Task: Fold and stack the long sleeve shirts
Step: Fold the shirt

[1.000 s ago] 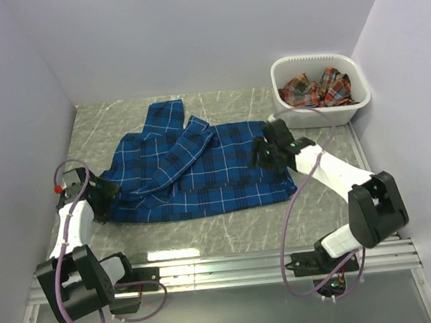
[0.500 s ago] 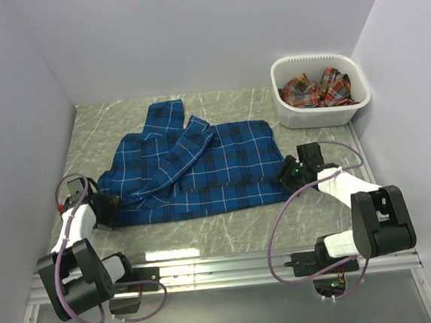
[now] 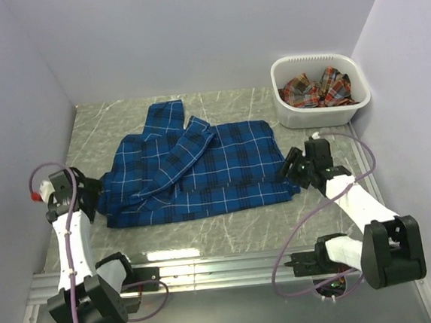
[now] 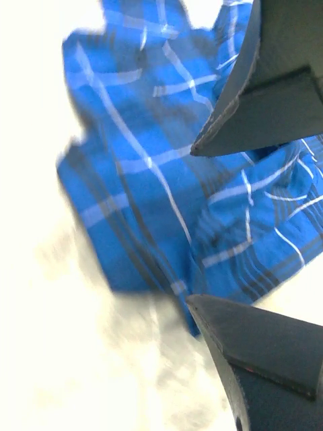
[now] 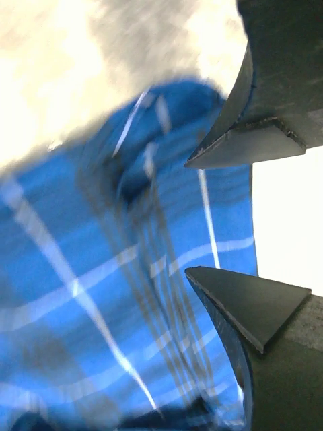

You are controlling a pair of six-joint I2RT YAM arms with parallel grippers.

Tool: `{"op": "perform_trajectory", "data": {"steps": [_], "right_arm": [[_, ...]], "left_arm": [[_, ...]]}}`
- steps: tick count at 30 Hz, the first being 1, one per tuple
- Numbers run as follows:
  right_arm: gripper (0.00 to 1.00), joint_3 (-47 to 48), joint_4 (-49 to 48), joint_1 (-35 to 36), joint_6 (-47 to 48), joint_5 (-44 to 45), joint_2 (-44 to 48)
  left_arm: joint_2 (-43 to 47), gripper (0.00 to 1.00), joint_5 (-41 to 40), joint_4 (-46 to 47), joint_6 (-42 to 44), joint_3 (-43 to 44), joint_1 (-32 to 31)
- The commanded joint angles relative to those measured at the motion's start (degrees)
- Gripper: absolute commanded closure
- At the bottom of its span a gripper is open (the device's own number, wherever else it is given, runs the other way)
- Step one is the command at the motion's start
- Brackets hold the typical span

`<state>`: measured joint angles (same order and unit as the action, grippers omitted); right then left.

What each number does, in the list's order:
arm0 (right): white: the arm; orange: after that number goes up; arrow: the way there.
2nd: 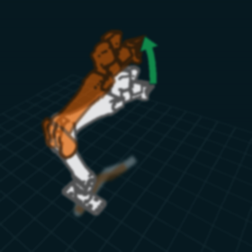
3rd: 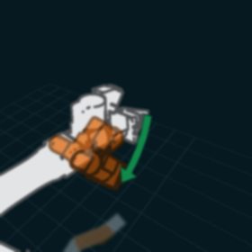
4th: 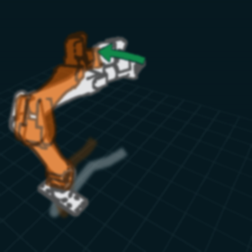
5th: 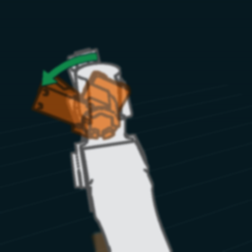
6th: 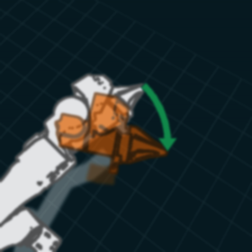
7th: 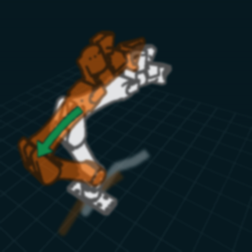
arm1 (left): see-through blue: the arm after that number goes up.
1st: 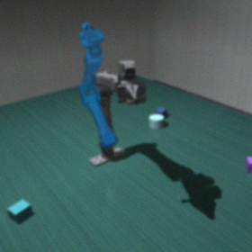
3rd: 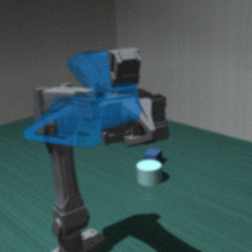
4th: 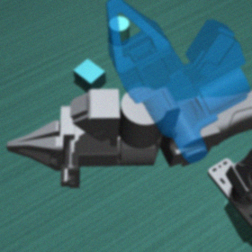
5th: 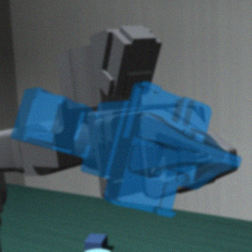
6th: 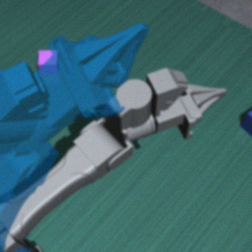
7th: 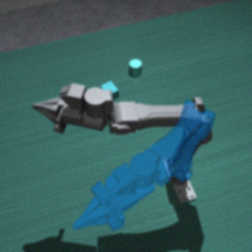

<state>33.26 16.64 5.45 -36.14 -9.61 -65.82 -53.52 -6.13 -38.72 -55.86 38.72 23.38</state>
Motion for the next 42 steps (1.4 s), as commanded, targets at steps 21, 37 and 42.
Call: {"op": "perform_trajectory", "data": {"steps": [21, 37, 42], "right_arm": [[0.12, 9.81, 3.12, 8.7, 11.17, 3.01, 10.18], [0.13, 6.47, 4.27, 8.7, 10.74, 5.39, 15.99], [0.13, 5.68, 3.22, 8.7, 10.3, 4.42, 15.11]], "left_arm": [[-45.95, 0.11, -10.21, 22.37, 46.0, 45.81, -57.47], [-69.18, 0.3, -19.09, 24.9, 62.35, 59.91, -62.93], [-71.55, 0.34, -22.6, 27.03, 63.94, 59.37, -62.93]]}}
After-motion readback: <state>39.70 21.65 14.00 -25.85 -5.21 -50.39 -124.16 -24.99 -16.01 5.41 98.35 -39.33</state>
